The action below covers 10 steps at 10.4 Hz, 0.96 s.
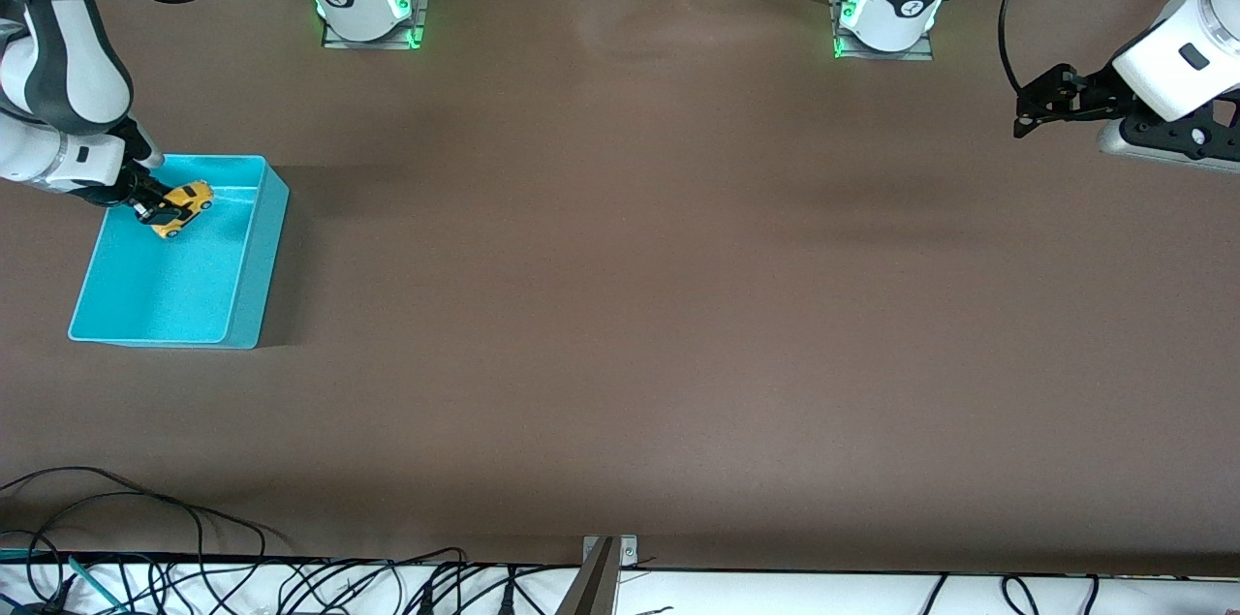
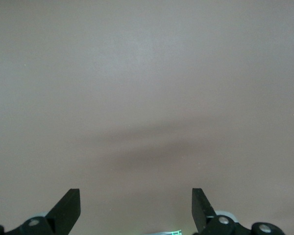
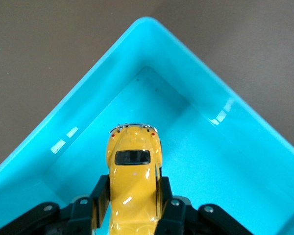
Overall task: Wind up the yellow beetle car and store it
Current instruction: 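Lower the car into the cyan box and open the right gripper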
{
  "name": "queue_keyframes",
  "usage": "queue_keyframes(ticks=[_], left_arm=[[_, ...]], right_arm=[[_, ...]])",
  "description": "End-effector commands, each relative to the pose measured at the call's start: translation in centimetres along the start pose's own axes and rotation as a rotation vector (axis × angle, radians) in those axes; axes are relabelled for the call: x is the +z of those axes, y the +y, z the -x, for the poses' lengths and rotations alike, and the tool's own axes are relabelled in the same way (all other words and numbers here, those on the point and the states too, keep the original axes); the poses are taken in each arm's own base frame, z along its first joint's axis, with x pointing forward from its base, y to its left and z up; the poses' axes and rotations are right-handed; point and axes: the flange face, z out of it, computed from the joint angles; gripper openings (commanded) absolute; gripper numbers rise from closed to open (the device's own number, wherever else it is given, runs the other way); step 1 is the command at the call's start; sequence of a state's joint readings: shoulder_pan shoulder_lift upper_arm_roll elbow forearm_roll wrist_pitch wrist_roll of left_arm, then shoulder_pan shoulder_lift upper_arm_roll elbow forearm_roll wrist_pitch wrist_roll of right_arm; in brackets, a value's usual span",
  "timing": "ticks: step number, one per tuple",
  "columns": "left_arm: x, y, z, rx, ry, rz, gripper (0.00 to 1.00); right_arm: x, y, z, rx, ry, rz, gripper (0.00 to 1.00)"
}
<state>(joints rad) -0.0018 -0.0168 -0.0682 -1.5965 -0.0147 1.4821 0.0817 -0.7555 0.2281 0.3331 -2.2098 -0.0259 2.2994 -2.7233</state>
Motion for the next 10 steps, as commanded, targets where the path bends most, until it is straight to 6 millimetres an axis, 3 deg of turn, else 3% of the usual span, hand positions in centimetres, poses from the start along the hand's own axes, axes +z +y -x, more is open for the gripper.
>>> queue_keyframes(ticks=[1, 6, 9, 10], left_arm=[[-0.4, 0.1, 0.0, -0.011, 0.0, 0.029, 1.0], [-0.3, 0.1, 0.0, -0.009, -0.001, 0.029, 1.0], [-0.3, 0.1, 0.0, -0.009, -0.004, 0.031, 1.0], [-0.3, 0.1, 0.0, -0.009, -0.004, 0.031, 1.0]], right_arm=[[1.6, -1.4, 1.6, -0.056, -0.006, 0.034, 0.0], [4.0, -4.5, 3.7, -0.04, -0.044, 0.071, 0.0], [6.8, -5.8, 4.0, -0.016, -0.002, 0.081, 0.0], [7.0, -6.2, 4.1, 0.001, 0.004, 0.084, 0.31]])
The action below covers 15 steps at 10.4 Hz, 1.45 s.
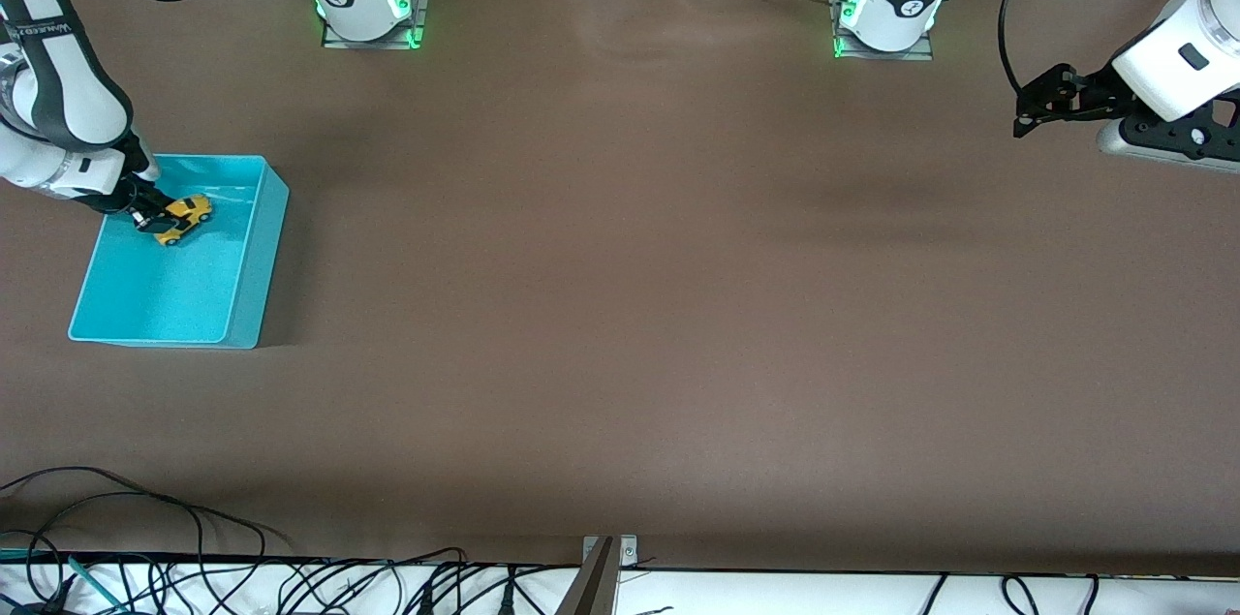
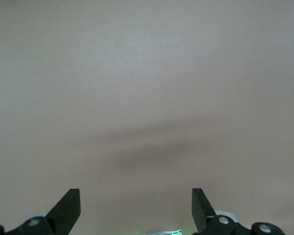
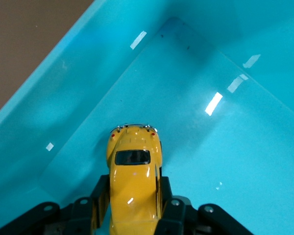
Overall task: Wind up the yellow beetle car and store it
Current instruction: 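Lower the car into the cyan box and open the right gripper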
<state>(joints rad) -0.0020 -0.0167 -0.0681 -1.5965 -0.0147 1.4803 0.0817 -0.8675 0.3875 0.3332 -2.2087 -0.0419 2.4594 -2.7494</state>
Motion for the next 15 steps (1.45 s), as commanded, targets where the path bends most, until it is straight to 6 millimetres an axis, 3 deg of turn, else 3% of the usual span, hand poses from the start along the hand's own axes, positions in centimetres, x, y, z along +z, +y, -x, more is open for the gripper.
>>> queue_keyframes(ticks=[1, 2, 3, 5, 8, 12, 15], left_arm=[[-0.3, 0.1, 0.0, -0.009, -0.002, 0.031, 1.0], [-0.3, 0.1, 0.0, -0.009, -0.002, 0.031, 1.0], [-0.3, 0.1, 0.0, -0.009, -0.002, 0.031, 1.0], [-0.3, 0.1, 0.0, -0.009, -0.002, 0.031, 1.0], [-0.3, 0.1, 0.0, -0.009, -0.002, 0.031, 1.0], [-0.3, 0.1, 0.0, -0.009, -0.002, 0.029, 1.0], [-0.3, 0.1, 0.0, -0.009, -0.002, 0.031, 1.0]], right_arm=[[0.4, -1.0, 0.9, -0.072, 0.007, 0.022, 0.6], [0.3, -0.9, 0.9, -0.072, 0.007, 0.023, 0.74], [-0.4, -0.5, 1.1, -0.073, 0.006, 0.027, 1.0], [-2.6, 1.3, 1.1, -0.053, 0.045, 0.037, 1.0], [-8.7, 5.0, -1.0, 0.044, 0.035, -0.001, 1.0], [-15.0, 10.2, -6.4, 0.204, -0.012, -0.057, 1.0], [-19.8, 14.0, -11.9, 0.462, -0.056, -0.064, 1.0]])
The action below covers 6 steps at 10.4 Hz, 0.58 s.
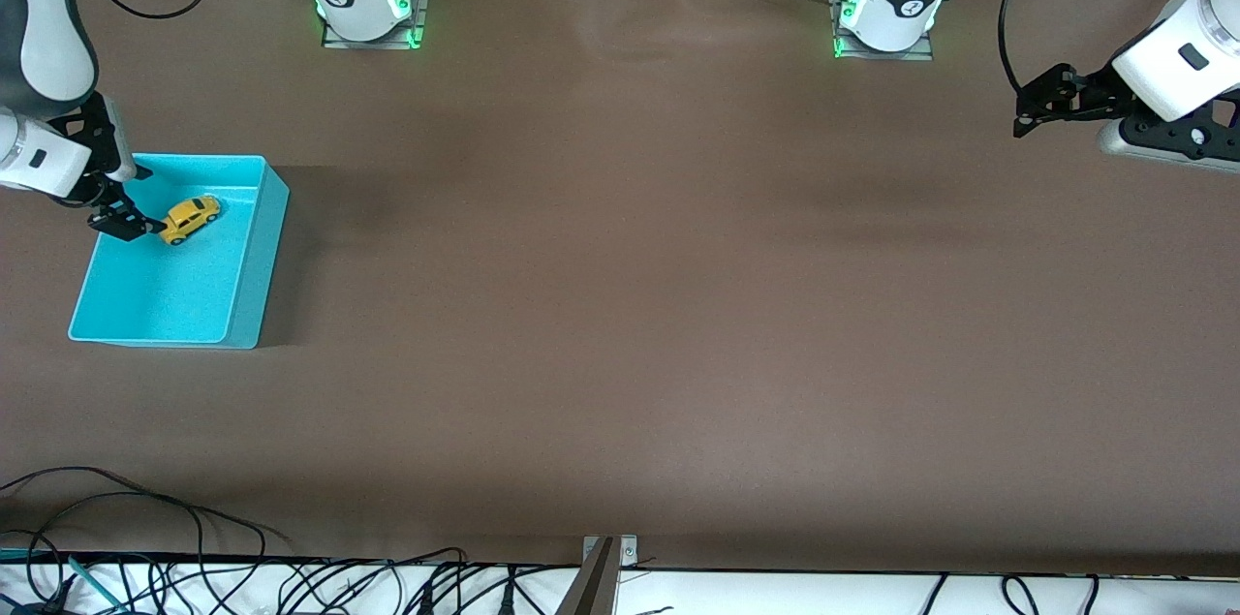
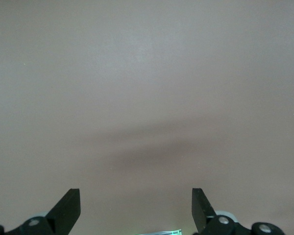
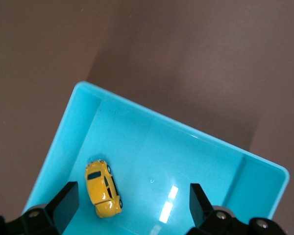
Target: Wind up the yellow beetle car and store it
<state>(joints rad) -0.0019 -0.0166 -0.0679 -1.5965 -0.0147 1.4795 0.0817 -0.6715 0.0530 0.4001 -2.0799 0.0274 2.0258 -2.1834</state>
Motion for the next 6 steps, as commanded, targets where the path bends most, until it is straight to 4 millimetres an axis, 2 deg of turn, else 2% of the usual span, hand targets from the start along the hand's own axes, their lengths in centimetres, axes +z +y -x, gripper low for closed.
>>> queue_keyframes(ticks=[1, 4, 6], left_arm=[[-0.4, 0.1, 0.0, -0.009, -0.001, 0.031, 1.0], [-0.4, 0.1, 0.0, -0.009, -0.001, 0.031, 1.0], [-0.4, 0.1, 0.0, -0.009, -0.001, 0.031, 1.0]], right_arm=[[-4.1, 1.1, -5.0, 0.185, -0.006, 0.037, 1.0], [-7.5, 3.5, -8.0, 0.476, -0.008, 0.086, 1.0], [-9.9, 5.2, -11.1, 0.741, 0.003, 0.104, 1.0]])
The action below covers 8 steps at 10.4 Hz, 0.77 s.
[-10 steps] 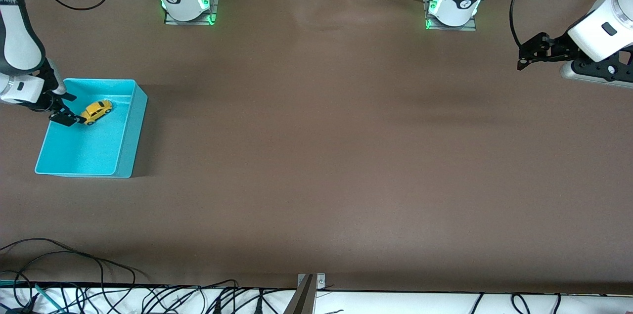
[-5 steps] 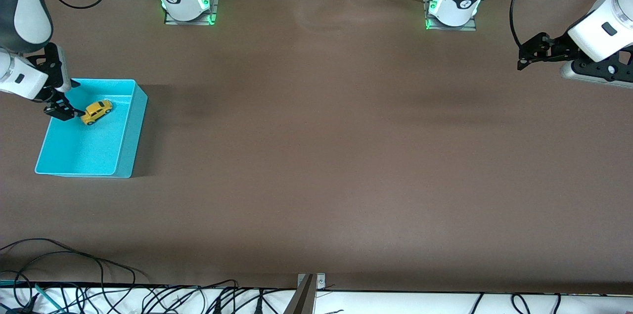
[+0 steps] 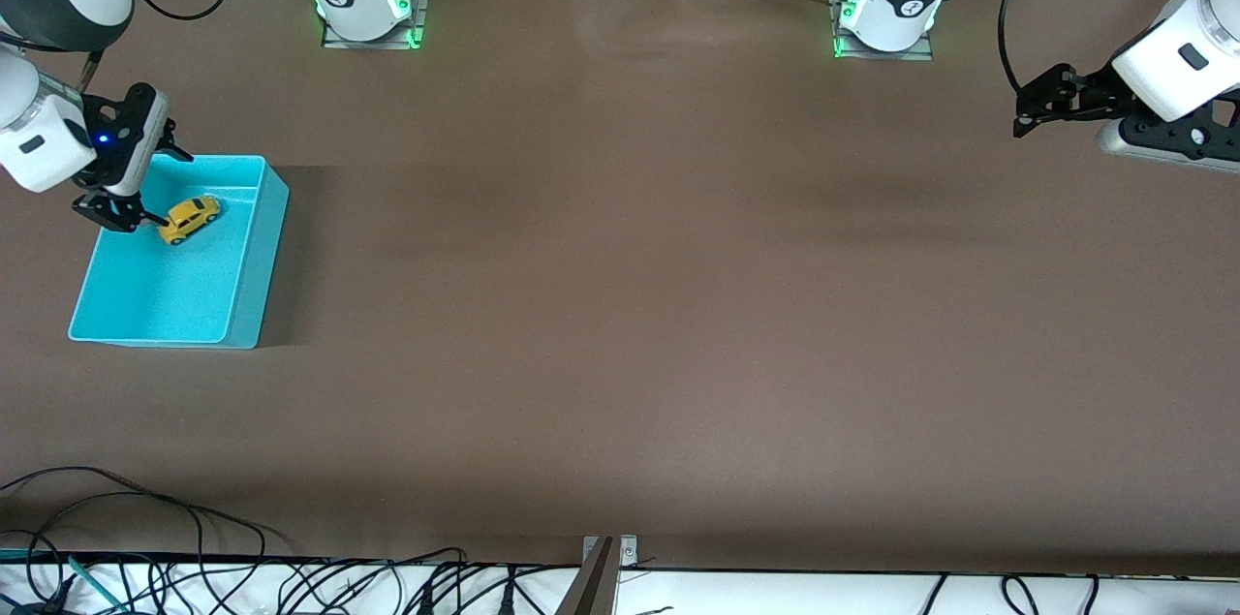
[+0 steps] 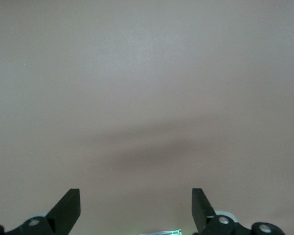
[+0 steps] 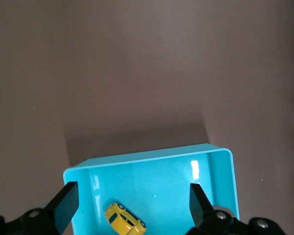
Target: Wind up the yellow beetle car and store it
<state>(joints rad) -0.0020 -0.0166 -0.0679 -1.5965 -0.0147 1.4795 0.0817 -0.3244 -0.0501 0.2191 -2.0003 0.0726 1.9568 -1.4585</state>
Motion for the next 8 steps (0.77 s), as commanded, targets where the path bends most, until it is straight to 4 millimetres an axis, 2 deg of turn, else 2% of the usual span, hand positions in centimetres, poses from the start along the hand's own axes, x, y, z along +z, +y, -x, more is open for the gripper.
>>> queue_keyframes(ticks=[1, 2, 4, 6, 8], left_arm=[[-0.4, 0.1, 0.0, -0.009, -0.001, 0.029, 1.0], [-0.4, 0.1, 0.0, -0.007, -0.001, 0.031, 1.0], [-0.4, 0.1, 0.0, -0.007, -0.001, 0.031, 1.0], [-0.4, 0.1, 0.0, -0.007, -0.001, 0.031, 1.0], [-0.4, 0.1, 0.0, -0.007, -0.001, 0.031, 1.0]], right_arm=[[-2.9, -0.1, -4.2, 0.31, 0.011, 0.008, 1.0], [-4.1, -0.4, -6.3, 0.46, 0.013, 0.016, 1.0], [-5.1, -0.9, -8.5, 0.752, 0.016, 0.024, 1.0], [-5.9, -1.1, -8.9, 0.943, 0.011, 0.014, 1.0], [-7.5, -2.6, -8.8, 1.08, -0.036, 0.03, 1.0]])
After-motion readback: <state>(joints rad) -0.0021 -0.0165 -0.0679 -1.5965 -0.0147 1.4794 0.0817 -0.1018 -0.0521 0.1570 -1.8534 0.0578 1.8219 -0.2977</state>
